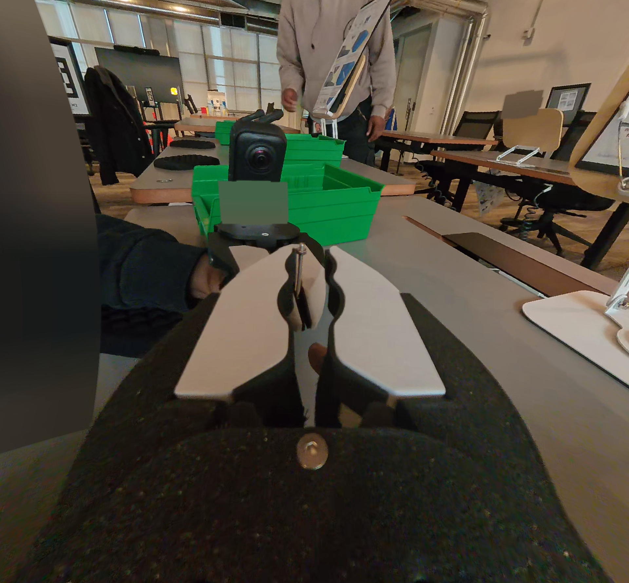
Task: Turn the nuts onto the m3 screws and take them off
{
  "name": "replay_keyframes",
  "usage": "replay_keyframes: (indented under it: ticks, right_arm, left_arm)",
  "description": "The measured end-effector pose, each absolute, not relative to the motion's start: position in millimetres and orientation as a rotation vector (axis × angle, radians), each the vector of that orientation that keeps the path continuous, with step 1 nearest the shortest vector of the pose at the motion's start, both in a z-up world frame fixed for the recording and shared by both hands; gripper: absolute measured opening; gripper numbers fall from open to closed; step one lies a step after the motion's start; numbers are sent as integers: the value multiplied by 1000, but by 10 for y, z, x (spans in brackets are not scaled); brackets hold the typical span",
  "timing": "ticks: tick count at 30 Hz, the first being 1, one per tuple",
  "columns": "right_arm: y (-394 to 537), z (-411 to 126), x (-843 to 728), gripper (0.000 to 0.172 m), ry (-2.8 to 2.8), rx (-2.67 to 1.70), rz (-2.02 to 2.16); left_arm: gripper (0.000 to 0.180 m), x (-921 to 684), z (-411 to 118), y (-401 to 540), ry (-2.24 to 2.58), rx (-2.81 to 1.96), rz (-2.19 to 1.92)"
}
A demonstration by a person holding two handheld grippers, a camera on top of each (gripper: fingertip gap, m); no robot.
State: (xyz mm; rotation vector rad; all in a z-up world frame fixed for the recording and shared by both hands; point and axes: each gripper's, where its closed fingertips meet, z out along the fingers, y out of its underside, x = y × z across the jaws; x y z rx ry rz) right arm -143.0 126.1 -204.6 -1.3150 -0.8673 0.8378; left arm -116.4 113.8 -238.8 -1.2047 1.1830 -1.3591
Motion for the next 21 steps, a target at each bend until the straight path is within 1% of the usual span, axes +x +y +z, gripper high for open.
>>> replay_keyframes:
  ticks: [3, 7, 9, 12, 15, 16, 18, 21]
  right_arm:
    - [1264, -2040, -1384, 7, -859, -1320, 836]
    - [1269, -2018, -1322, 6, -840, -1313, 841]
    - [1247, -2006, -1349, 10, -850, -1296, 849]
    - [1225, -2024, -1417, 24, -874, -1294, 852]
    - [1233, -2031, -1449, 26, -875, -1299, 849]
    - [1243, -2037, -1448, 25, -873, -1305, 844]
    - [1266, -2046, -1421, 15, -865, -1318, 830]
    - [1268, -2026, -1366, 8, -850, -1317, 835]
  left_arm:
    - [2, -1170, -2382, 1145, 1175, -1205, -1363]
    - [2, -1171, -2383, 1142, 1176, -1204, -1362]
    - [2, -1171, -2383, 1142, 1177, -1204, -1362]
    - [2, -1169, -2386, 1140, 1179, -1206, -1360]
    - [2, -1165, -2391, 1133, 1185, -1205, -1357]
    - [2, -1166, -2390, 1133, 1185, -1204, -1358]
    - [2, -1168, -2387, 1135, 1182, -1204, -1361]
    - [2, -1175, -2381, 1144, 1173, -1205, -1366]
